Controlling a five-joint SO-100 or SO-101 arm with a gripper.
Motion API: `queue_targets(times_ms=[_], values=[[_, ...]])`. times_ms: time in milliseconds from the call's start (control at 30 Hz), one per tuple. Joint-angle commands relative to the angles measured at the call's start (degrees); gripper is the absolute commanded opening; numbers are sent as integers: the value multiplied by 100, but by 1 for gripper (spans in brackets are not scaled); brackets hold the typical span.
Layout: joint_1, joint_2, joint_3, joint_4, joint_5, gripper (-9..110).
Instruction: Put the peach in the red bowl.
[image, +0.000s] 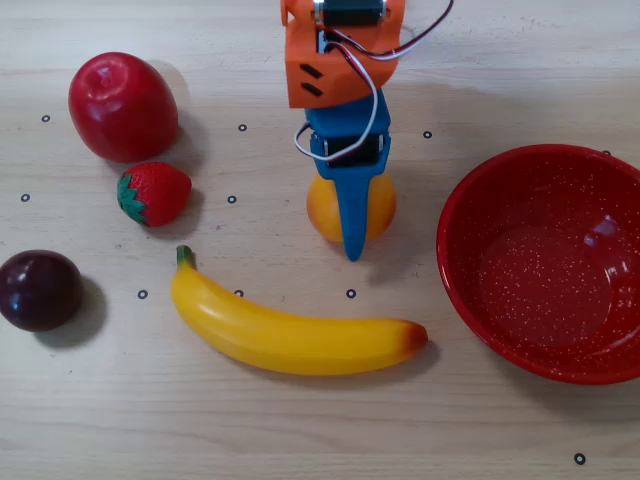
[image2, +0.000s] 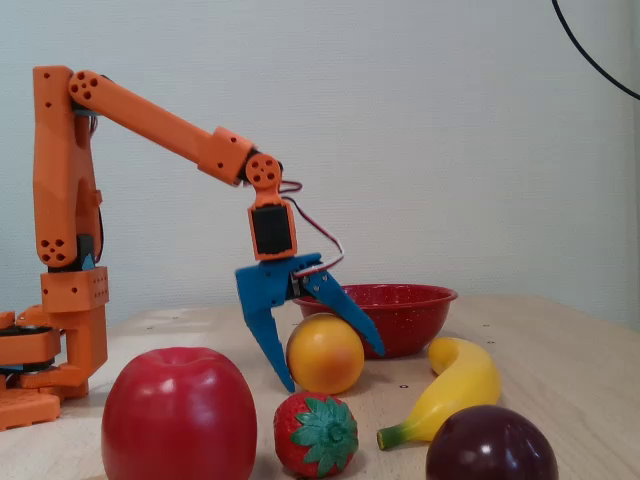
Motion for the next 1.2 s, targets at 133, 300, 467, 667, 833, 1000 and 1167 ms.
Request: queue_targets(times_ms=[133,300,467,667,833,1000,1167], values=[[-149,79,105,-149,193,34],[-132,88,141,-167,237,33],[-123,97,141,-167,272,28],[-123,97,158,-167,343,25],[-132,97,176,-193,396,21],[-149,88,167,-193,422,15],[-158,88,158,-176,422,14]])
